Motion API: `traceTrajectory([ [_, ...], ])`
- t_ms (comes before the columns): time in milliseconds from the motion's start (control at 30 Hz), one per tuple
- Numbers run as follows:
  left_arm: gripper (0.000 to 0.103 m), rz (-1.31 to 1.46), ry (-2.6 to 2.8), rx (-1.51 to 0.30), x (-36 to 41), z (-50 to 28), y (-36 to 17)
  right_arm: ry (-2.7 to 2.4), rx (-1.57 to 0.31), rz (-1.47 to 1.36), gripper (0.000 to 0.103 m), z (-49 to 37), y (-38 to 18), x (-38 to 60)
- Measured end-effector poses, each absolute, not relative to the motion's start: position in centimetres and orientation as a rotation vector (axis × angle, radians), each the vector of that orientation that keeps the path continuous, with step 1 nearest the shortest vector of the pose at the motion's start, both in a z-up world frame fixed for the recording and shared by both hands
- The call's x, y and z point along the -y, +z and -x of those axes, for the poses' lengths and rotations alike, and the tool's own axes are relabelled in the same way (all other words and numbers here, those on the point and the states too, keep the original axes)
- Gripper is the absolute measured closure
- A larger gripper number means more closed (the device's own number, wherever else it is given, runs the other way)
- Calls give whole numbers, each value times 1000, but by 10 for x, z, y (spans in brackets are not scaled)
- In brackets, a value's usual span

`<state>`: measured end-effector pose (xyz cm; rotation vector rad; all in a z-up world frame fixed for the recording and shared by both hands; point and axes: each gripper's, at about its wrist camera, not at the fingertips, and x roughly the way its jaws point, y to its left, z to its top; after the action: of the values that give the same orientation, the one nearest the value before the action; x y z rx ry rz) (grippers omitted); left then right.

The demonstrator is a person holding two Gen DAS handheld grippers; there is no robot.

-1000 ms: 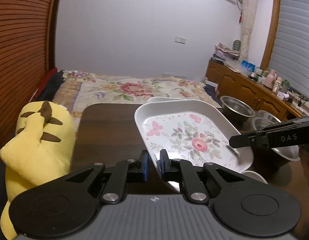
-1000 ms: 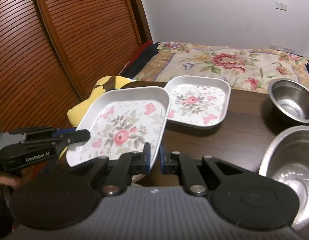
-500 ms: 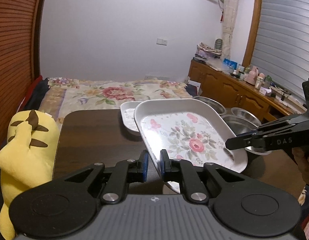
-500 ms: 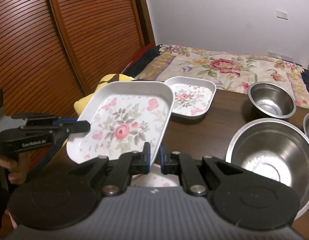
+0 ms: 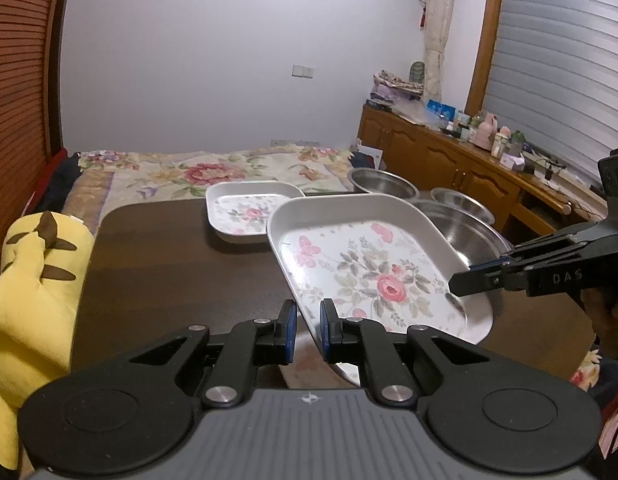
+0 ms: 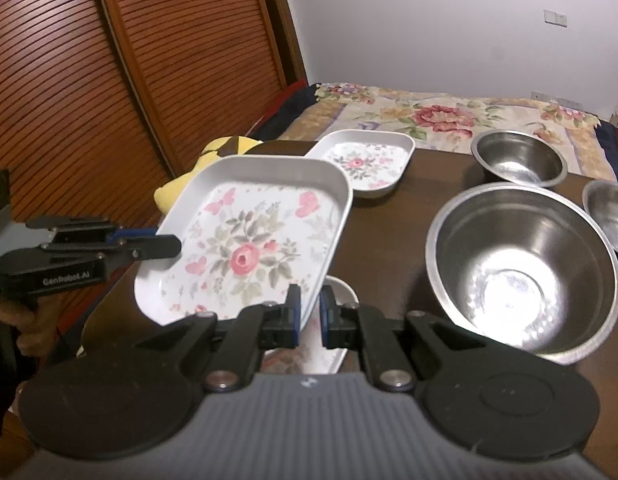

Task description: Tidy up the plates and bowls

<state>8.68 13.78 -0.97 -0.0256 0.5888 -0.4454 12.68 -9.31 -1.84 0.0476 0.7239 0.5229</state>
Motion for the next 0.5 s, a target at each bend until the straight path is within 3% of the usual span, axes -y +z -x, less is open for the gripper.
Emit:
traceTrajectory([
  [500,90,16,-462,-630,-127,-75,-30,511,-762,-98,92,-108,-52,108],
])
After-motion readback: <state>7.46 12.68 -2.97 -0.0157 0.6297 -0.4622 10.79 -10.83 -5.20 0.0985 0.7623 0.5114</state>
